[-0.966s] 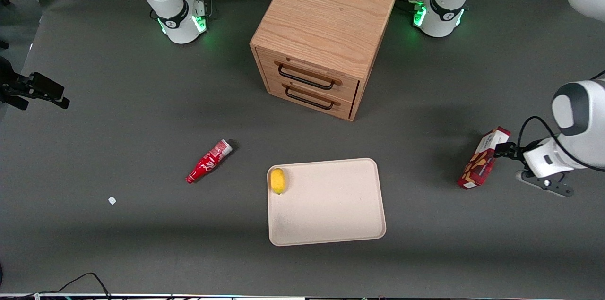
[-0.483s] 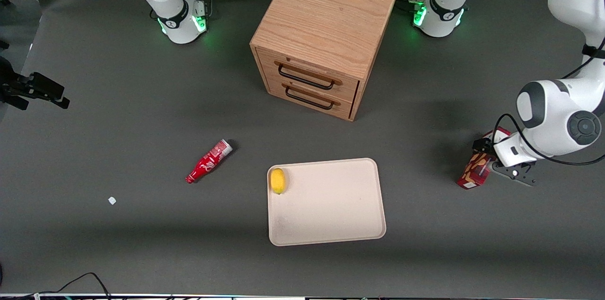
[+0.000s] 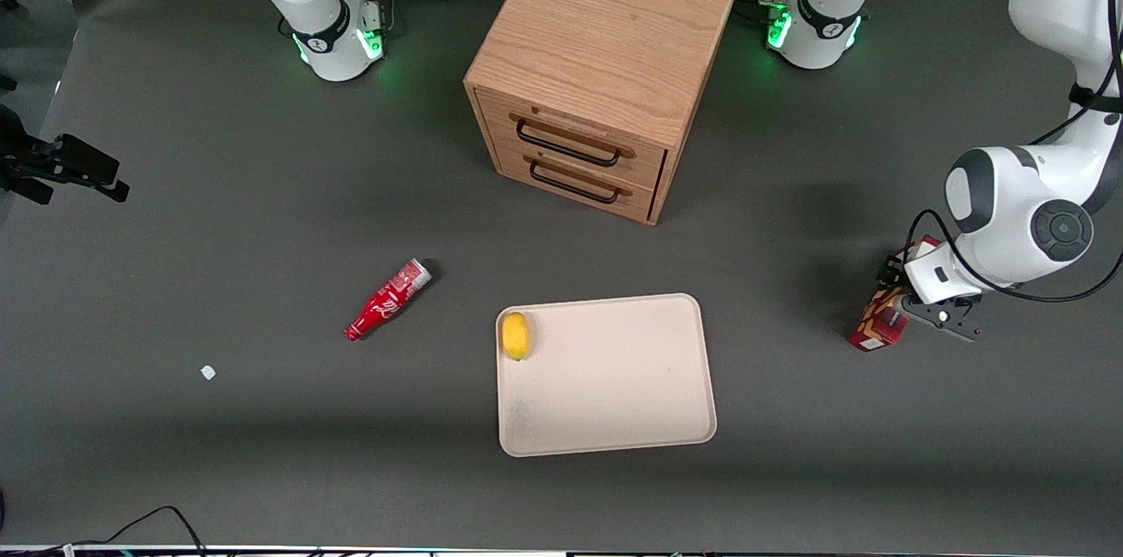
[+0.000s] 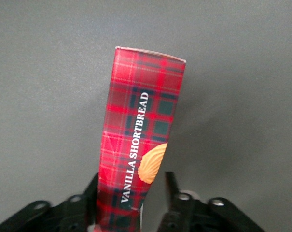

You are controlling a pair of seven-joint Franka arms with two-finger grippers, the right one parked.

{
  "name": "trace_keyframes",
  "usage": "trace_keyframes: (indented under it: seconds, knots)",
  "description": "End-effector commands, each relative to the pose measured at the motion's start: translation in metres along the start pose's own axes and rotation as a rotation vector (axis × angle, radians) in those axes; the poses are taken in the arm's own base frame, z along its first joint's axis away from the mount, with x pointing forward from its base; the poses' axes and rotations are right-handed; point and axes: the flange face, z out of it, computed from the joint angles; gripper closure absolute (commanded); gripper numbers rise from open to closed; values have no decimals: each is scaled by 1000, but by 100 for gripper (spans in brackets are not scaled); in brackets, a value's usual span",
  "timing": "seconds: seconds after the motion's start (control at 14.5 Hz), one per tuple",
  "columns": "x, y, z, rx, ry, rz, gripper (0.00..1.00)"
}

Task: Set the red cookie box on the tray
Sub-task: 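Close the left gripper on the end of the red cookie box, then lift the cookie box upright and carry it toward the white tray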

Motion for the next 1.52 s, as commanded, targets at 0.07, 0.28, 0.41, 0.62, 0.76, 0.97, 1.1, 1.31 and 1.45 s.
trace_keyframes:
  seconds: [0.07, 0.28, 0.41, 0.62, 0.76, 0.97, 1.1, 1.31, 1.45]
  knots:
    - [-6, 4, -8, 15, -3, 21, 100]
    - [-5, 1, -13, 19, 2, 17, 100]
    - [1, -4, -29, 20, -4, 3, 100]
    - [21, -11, -90, 1, -36, -13, 100]
    - [36, -5, -130, -4, -46, -46, 100]
    - [68, 24, -192, -6, -10, -122, 100]
    - [89, 52, -224, -8, 26, -193, 100]
    - [123, 89, -234, -38, 62, -263, 100]
    - [148, 123, -226, -74, 67, -321, 100]
